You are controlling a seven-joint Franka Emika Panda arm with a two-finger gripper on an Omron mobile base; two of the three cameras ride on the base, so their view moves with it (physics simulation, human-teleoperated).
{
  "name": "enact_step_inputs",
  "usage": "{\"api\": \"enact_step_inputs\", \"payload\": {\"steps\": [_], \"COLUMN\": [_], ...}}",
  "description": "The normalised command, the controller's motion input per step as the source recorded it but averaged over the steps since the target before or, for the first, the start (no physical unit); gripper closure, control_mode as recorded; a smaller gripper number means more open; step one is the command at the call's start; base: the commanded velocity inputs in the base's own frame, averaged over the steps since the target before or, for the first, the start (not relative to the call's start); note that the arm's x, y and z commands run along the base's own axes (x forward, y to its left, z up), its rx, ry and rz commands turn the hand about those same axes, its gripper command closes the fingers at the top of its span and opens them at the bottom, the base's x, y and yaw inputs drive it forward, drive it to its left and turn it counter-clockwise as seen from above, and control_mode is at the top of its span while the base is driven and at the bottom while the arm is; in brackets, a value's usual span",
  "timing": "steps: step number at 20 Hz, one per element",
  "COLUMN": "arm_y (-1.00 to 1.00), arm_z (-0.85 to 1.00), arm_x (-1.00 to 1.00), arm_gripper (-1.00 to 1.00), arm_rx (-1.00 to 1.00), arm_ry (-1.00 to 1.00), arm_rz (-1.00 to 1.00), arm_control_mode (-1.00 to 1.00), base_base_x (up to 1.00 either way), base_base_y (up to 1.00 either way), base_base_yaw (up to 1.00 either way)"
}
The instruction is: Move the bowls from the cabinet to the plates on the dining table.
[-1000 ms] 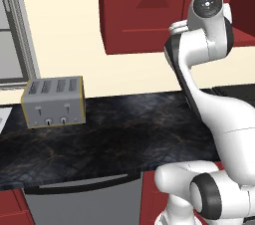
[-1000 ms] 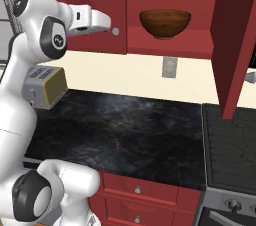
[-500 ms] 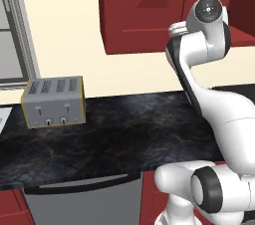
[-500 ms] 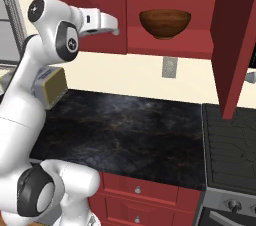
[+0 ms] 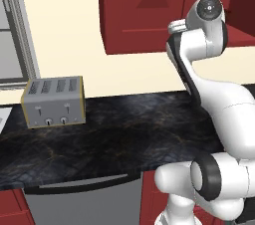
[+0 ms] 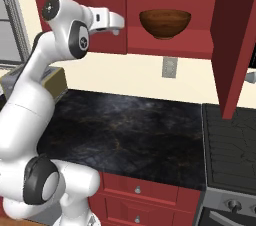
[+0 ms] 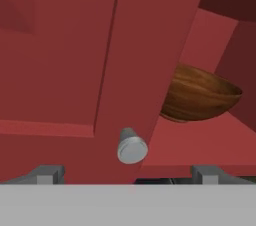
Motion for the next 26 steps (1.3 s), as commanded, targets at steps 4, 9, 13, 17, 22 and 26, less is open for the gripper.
{"api": "enact_step_inputs", "payload": {"steps": [4,9,13,17,22,26], "arm_y": [-0.07,-0.06,-0.08,-0.07,-0.03,-0.02], "arm_z": [-0.06,-0.12,-0.12,-0.12,-0.05,-0.05], "arm_x": [0.26,0.19,0.18,0.21,0.29,0.31], "arm_gripper": [-1.00,-1.00,-1.00,-1.00,-1.00,-1.00], "arm_rx": [0.01,0.00,0.01,0.01,0.02,0.03], "arm_ry": [0.01,0.01,0.00,0.00,0.00,0.00], "arm_rz": [0.02,0.01,0.01,0.01,0.02,0.02], "arm_control_mode": [-1.00,-1.00,-1.00,-1.00,-1.00,-1.00], "base_base_x": [0.00,0.00,0.00,0.00,0.00,0.00], "base_base_y": [0.00,0.00,0.00,0.00,0.00,0.00], "base_base_yaw": [0.00,0.00,0.00,0.00,0.00,0.00]}}
